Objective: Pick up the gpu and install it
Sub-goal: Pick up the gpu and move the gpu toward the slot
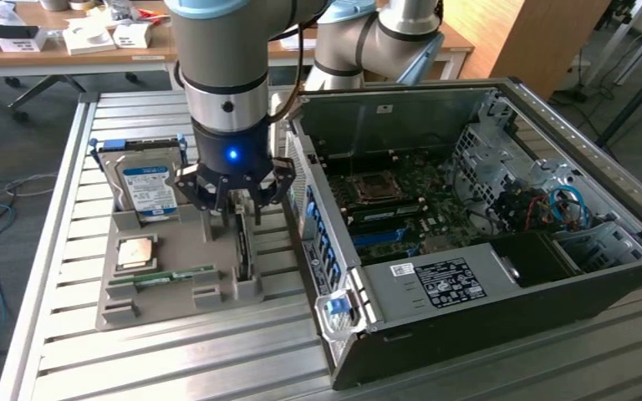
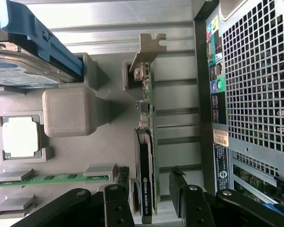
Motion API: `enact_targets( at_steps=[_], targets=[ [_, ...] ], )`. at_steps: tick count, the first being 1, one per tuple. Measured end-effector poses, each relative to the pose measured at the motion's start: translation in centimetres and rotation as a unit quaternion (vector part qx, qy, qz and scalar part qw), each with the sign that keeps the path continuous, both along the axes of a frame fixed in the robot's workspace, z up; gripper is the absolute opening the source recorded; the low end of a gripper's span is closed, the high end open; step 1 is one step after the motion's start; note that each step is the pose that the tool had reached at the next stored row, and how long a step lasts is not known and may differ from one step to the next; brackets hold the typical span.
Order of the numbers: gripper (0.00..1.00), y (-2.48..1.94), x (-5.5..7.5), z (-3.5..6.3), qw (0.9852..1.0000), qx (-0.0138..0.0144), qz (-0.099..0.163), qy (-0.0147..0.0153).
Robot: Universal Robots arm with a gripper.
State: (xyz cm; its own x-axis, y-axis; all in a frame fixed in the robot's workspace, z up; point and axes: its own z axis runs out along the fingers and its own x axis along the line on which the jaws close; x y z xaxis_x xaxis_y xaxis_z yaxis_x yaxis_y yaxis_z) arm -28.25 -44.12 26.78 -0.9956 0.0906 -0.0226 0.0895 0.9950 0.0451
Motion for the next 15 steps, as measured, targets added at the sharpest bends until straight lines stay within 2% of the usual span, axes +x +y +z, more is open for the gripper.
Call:
enact_targets(
  at_steps=[15],
  targets=[
    [0.47, 0.00, -0.1, -1.89, 1.0000, 0.0000, 0.000, 0.0000]
  ],
)
